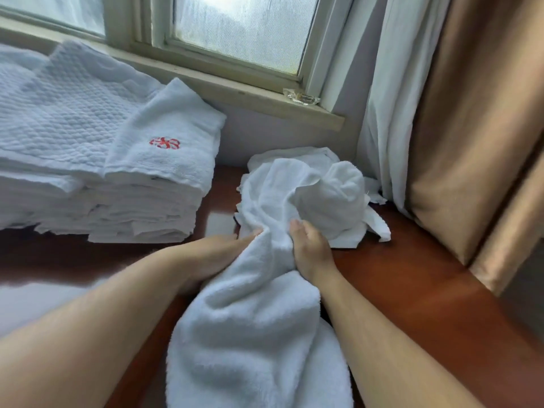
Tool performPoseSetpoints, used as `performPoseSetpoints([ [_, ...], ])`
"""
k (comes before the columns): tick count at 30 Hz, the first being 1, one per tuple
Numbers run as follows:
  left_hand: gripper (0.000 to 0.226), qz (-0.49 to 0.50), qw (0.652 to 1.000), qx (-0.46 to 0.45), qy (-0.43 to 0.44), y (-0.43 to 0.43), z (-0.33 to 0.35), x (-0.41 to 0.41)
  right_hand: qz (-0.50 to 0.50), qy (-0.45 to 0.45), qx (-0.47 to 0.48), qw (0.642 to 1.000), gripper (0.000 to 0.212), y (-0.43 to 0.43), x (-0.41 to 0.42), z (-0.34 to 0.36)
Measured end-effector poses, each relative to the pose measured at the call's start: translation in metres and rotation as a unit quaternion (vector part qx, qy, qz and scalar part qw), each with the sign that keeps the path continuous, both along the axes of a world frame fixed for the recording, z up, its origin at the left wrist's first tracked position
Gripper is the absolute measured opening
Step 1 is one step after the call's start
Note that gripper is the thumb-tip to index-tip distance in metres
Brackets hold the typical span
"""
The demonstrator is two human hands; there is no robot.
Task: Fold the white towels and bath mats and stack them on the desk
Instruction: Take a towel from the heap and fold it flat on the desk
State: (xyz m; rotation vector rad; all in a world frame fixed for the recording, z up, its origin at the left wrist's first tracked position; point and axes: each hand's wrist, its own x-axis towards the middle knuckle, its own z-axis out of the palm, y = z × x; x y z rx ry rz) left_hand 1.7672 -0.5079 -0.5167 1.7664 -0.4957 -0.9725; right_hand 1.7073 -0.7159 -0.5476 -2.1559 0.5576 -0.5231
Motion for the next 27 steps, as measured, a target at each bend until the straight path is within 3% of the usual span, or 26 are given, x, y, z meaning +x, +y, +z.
performPoseSetpoints([
  [2, 0.077, 0.033, 0.998, -0.016, -0.056, 0.003, -0.003, -0.002, 0.039, 0.01, 0.14, 0.989, 0.036, 0.008, -0.01, 0.01],
  [4, 0.095, 0.084, 0.992, -0.033, -0.09, 0.01, 0.0, -0.005, 0.051, 0.001, 0.265, 0.963, 0.048, 0.012, -0.022, 0.016],
  [5, 0.099, 0.104, 0.987, -0.044, -0.11, 0.015, 0.004, -0.007, 0.046, 0.013, 0.256, 0.965, 0.05, 0.013, -0.029, 0.019],
  [7, 0.1, 0.128, 0.977, -0.071, -0.153, 0.021, 0.015, -0.012, 0.029, 0.034, 0.124, 0.991, 0.034, 0.014, -0.04, 0.028],
  [9, 0.093, 0.138, 0.967, -0.115, -0.18, 0.024, 0.028, -0.019, -0.001, 0.004, 0.051, 0.999, 0.024, 0.014, -0.046, 0.038],
  [13, 0.068, 0.166, 0.942, -0.199, -0.212, 0.026, 0.054, -0.037, -0.032, -0.129, 0.057, 0.99, 0.021, 0.023, -0.052, 0.075],
  [16, 0.047, 0.171, 0.932, -0.267, -0.174, 0.03, 0.081, -0.052, -0.047, -0.209, 0.092, 0.972, 0.023, 0.029, -0.054, 0.114],
  [20, 0.038, 0.191, 0.926, -0.301, -0.126, 0.034, 0.106, -0.059, -0.012, -0.222, 0.12, 0.968, 0.015, 0.038, -0.054, 0.149],
  [24, 0.052, 0.183, 0.929, -0.316, -0.06, 0.038, 0.107, -0.056, 0.024, -0.223, 0.166, 0.96, 0.019, 0.045, -0.061, 0.155],
  [27, 0.074, 0.172, 0.938, -0.288, -0.091, 0.042, 0.096, -0.053, 0.133, -0.157, 0.224, 0.953, 0.021, 0.042, -0.068, 0.148],
])
